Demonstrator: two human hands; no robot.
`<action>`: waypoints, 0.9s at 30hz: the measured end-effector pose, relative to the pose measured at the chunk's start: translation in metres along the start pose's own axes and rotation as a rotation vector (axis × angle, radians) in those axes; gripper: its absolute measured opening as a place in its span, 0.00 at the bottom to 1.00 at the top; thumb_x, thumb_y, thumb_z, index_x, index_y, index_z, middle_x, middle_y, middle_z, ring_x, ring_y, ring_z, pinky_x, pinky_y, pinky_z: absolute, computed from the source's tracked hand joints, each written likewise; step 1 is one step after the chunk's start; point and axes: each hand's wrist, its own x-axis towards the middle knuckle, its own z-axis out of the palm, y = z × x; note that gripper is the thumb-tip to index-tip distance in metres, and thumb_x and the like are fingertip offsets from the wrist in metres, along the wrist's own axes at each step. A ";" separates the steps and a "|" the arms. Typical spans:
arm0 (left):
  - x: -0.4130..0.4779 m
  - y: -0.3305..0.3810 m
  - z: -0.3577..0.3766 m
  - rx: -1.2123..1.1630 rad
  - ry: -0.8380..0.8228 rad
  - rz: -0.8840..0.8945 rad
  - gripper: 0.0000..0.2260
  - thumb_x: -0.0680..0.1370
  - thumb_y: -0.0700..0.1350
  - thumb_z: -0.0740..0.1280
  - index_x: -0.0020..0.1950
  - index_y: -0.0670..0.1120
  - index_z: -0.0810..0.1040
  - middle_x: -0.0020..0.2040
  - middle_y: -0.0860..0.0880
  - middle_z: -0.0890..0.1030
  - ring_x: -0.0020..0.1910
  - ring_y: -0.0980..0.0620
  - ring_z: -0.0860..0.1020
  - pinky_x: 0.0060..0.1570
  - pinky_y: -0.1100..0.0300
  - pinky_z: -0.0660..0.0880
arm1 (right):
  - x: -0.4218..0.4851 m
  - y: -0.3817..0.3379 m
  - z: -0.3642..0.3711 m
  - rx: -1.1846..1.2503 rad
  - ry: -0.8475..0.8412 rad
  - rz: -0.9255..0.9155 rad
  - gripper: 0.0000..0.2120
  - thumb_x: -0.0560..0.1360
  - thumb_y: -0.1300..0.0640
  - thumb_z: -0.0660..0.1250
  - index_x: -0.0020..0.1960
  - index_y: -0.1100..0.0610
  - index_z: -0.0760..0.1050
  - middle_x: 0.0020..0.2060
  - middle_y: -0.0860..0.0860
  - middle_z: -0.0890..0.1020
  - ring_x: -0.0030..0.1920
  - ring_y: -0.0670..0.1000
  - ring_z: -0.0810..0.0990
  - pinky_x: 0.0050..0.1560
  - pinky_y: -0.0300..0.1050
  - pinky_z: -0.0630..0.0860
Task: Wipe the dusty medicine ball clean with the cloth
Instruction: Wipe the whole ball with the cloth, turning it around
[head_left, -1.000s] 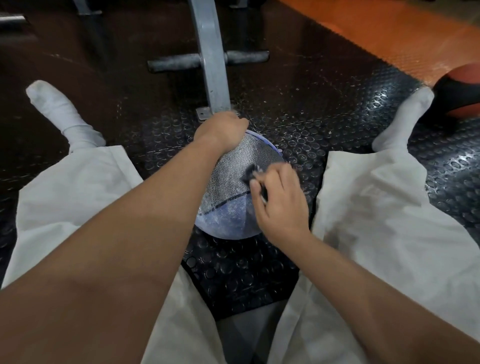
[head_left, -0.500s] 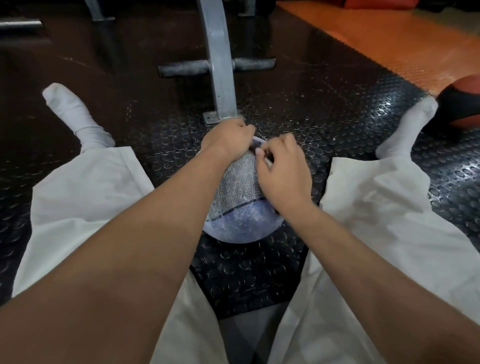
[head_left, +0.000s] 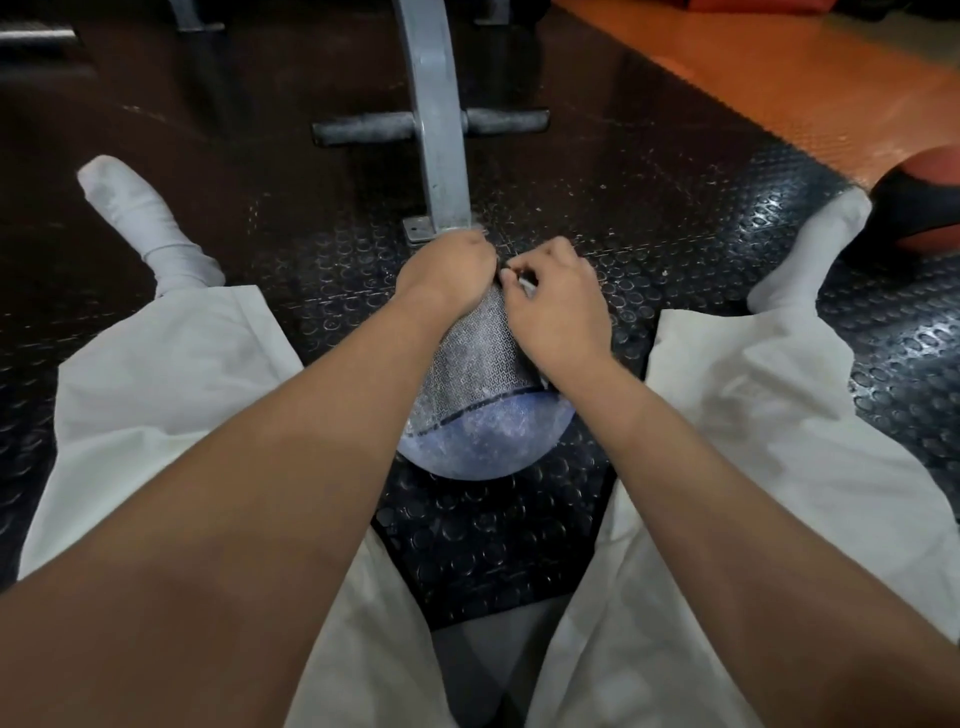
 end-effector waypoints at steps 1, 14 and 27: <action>0.003 -0.002 0.000 0.011 0.015 0.007 0.16 0.80 0.39 0.56 0.61 0.42 0.79 0.62 0.42 0.78 0.62 0.43 0.75 0.64 0.51 0.71 | -0.008 -0.002 0.002 -0.031 0.041 -0.010 0.10 0.78 0.54 0.64 0.54 0.57 0.79 0.52 0.52 0.75 0.52 0.54 0.72 0.45 0.45 0.68; 0.008 -0.004 0.002 0.032 0.048 0.055 0.16 0.80 0.35 0.56 0.63 0.37 0.79 0.62 0.38 0.78 0.62 0.39 0.75 0.63 0.47 0.71 | -0.049 0.003 -0.013 -0.120 0.009 -0.238 0.07 0.75 0.57 0.65 0.49 0.60 0.77 0.44 0.56 0.73 0.42 0.55 0.74 0.34 0.43 0.68; 0.002 0.000 -0.006 0.049 0.010 0.064 0.17 0.79 0.32 0.56 0.65 0.37 0.78 0.63 0.39 0.77 0.61 0.39 0.76 0.64 0.46 0.72 | -0.100 0.008 -0.009 -0.083 -0.007 -0.333 0.09 0.72 0.56 0.63 0.47 0.59 0.79 0.39 0.56 0.72 0.36 0.57 0.74 0.30 0.45 0.69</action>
